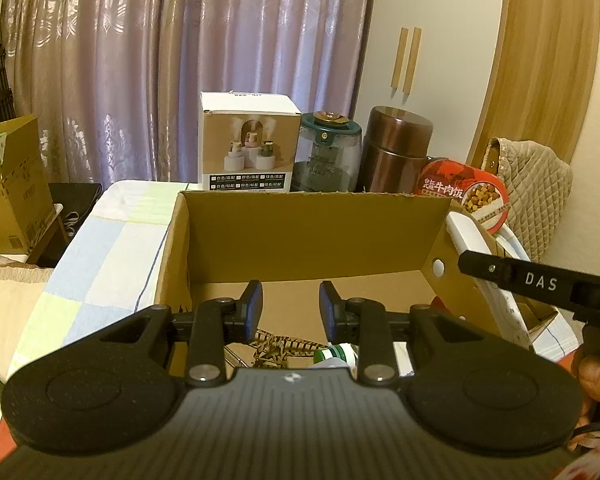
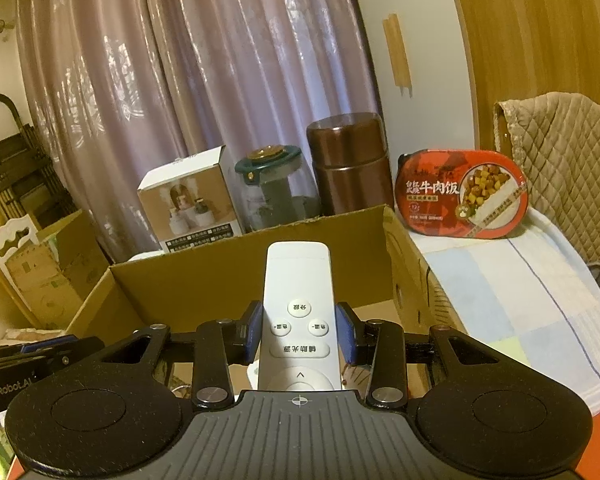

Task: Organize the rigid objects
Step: 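Lower the rack into the box and open the left gripper while the right gripper releases the remote, then withdraw both tools from the box back over the mat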

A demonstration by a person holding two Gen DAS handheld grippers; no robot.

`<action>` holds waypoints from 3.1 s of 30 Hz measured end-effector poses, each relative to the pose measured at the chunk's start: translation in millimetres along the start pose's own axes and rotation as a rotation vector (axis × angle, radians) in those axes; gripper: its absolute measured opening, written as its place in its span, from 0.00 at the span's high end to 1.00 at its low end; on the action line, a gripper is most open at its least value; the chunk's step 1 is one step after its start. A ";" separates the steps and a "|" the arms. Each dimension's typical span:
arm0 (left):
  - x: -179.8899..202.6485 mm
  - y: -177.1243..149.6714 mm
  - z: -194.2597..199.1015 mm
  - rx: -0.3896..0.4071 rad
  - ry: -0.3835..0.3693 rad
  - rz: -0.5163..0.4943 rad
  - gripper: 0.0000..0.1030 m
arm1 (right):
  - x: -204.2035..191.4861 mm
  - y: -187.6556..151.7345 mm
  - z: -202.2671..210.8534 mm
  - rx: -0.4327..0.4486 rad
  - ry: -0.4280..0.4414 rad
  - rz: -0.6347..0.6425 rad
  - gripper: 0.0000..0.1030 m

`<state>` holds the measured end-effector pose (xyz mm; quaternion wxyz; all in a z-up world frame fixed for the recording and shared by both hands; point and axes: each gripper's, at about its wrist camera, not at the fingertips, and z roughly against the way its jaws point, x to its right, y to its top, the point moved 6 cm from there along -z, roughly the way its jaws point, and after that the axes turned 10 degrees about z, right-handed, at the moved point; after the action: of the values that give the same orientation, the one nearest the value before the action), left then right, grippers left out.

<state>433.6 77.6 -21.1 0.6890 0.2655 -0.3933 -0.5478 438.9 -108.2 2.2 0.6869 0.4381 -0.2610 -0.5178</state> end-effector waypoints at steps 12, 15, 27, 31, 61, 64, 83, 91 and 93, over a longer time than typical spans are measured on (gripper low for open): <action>1.6 -0.7 -1.8 0.000 0.006 -0.009 0.75 | 6.8 10.2 10.2 0.061 -0.031 -0.018 0.29; 1.4 -0.9 -2.0 -0.001 0.006 -0.011 0.75 | 12.1 11.8 13.0 0.066 -0.036 -0.037 0.29; 2.7 -2.1 -1.7 -0.003 0.006 -0.020 0.75 | 16.6 13.5 19.1 0.070 -0.037 -0.034 0.29; 4.5 -2.9 0.3 0.000 0.005 -0.023 0.75 | 17.5 14.0 22.5 0.074 -0.038 -0.031 0.29; 18.3 -58.5 102.0 0.042 0.012 -0.037 0.49 | 37.3 -52.8 138.8 0.049 -0.032 0.032 0.29; 16.0 -76.6 112.7 0.008 0.016 -0.022 0.48 | 36.7 -58.5 147.3 0.046 -0.036 0.046 0.29; -1.7 -151.9 149.7 -0.077 0.043 -0.074 0.32 | 30.7 -127.9 183.7 -0.099 -0.024 0.054 0.29; -15.9 -161.7 147.6 -0.093 0.056 -0.067 0.32 | 30.3 -153.9 183.1 -0.151 -0.024 0.057 0.29; -17.2 -163.2 145.4 -0.102 0.056 -0.064 0.32 | 28.1 -158.7 181.1 -0.160 -0.019 0.057 0.29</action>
<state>221.8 61.3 -75.5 0.6944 0.2578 -0.3368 -0.5813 224.3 -207.4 -51.9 0.7317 0.3691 -0.2378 -0.5214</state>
